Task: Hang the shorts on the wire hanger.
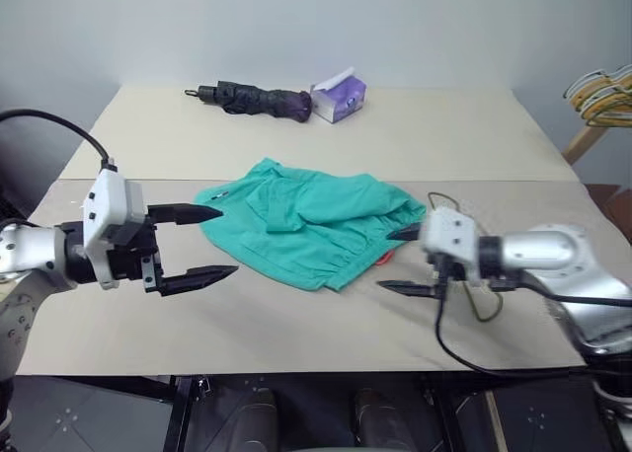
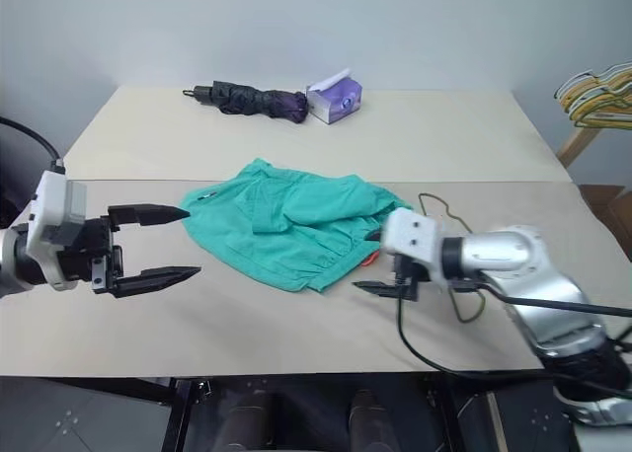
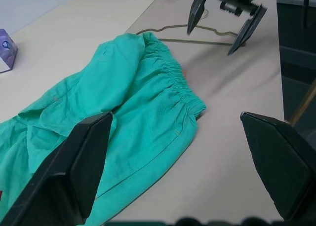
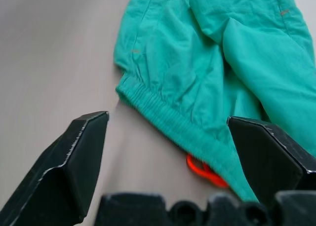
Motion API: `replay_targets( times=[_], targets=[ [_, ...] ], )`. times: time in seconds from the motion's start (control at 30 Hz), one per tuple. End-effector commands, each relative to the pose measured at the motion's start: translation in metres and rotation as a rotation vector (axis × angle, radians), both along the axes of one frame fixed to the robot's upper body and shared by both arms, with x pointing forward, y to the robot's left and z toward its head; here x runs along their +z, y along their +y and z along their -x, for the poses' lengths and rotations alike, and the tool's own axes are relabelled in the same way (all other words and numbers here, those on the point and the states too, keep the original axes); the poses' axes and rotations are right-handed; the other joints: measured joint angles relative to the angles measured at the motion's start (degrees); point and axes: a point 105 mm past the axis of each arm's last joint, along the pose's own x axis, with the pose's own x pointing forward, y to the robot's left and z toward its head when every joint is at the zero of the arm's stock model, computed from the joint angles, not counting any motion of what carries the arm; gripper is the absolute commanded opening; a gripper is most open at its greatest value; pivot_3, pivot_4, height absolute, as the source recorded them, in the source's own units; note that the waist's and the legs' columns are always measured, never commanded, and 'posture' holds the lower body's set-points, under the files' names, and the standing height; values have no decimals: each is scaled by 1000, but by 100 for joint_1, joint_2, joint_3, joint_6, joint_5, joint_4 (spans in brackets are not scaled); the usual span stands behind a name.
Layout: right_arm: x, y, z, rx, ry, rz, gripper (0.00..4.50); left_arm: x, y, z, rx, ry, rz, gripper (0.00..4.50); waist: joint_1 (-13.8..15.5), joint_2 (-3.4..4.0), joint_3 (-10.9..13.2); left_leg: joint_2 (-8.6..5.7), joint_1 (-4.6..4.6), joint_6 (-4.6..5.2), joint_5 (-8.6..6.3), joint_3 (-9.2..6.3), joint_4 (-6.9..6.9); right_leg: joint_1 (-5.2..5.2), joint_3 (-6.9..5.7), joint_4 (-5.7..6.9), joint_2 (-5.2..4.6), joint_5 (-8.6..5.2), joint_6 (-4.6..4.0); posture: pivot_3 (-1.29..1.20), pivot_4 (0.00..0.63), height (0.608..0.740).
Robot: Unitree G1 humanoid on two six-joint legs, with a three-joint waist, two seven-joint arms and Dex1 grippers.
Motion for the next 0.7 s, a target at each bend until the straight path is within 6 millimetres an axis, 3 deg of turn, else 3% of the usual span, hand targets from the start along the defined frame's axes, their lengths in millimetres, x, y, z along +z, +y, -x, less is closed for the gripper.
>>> replay_targets(
  times=[0.03, 0.23, 0.47, 0.6, 0.7],
  targets=[
    [0, 25, -13, -20, -33, 16, 4467, 6, -2, 2, -10, -31, -6, 4500, -8, -1, 21, 0, 0, 0, 0, -1, 0, 0, 0, 2, 0, 0, 0, 84, 171, 740],
    [-22, 53, -22, -39, 13, 131, 4467, 7, -1, 2, -11, -31, -16, 4500, 50, -5, 84, -1, -6, 0, 0, -3, 0, -12, -3, 30, 0, -2, 3, 106, 182, 740],
    [-35, 70, -8, -67, 178, 268, 4467, 5, 1, 7, -7, -20, -25, 4500, 26, -4, 155, 0, -5, 0, 0, -11, 0, -21, -8, 53, 2, -3, 2, 109, 186, 740],
    [-49, 71, -20, -172, 154, 335, 4467, 4, -1, 6, -6, -20, -22, 4500, 36, -7, 170, 3, -6, 0, 0, -20, 0, -24, -17, 61, 5, -12, 1, 113, 189, 740],
    [-47, 70, -28, -209, 110, 345, 3925, 4, -1, 6, -4, -20, -23, 4500, 38, -8, 175, 3, -4, 0, 0, -20, -1, -23, -17, 62, 5, -16, -4, 111, 188, 740]
  ],
)
